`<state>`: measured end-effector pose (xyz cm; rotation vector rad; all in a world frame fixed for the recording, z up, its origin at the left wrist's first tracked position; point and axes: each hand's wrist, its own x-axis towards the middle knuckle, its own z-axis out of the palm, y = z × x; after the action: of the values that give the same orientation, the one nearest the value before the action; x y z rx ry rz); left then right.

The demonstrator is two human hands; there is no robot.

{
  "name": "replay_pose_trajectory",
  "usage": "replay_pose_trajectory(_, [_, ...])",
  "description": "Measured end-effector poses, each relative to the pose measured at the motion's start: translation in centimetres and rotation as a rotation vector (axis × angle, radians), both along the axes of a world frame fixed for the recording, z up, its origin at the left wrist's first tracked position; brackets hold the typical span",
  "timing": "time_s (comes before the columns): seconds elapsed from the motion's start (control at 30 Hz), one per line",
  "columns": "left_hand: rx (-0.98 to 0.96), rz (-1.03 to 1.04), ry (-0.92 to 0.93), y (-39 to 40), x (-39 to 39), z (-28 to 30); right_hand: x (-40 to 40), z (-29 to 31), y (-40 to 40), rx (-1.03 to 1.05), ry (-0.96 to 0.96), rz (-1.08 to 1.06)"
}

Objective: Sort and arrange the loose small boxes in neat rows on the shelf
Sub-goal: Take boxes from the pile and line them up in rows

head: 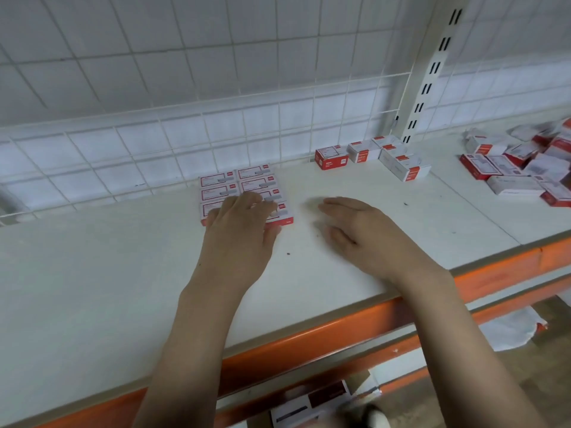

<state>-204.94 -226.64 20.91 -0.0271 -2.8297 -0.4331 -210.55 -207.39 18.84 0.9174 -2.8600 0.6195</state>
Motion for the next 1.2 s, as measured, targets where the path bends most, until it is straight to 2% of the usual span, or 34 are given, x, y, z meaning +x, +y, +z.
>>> replay_pose_trajectory(0.27, [-0.043,-0.069,-0.014,11.8,-5.2,-0.1,-2.6,1.2,13.3,-0.002,0.011,-0.164])
replay_pose_trajectory(0.57, [0.001,-0.034,-0.023,25.8,-9.1,0.6,-7.7,2.0,28.3,0.019,-0.017,-0.154])
replay_pose_trajectory(0.73, [-0.011,-0.016,-0.001,29.1,-9.4,0.4,-10.0,2.1,31.1,-0.013,-0.004,-0.105])
replay_pose_trajectory(1.03, [-0.011,-0.063,0.056,29.6,-10.2,1.2,-11.8,1.4,31.1,-0.084,-0.048,-0.105])
replay_pose_trajectory(1.2, [-0.042,-0.189,-0.074,31.0,-14.5,2.3,-11.5,1.8,32.2,-0.046,-0.044,-0.164])
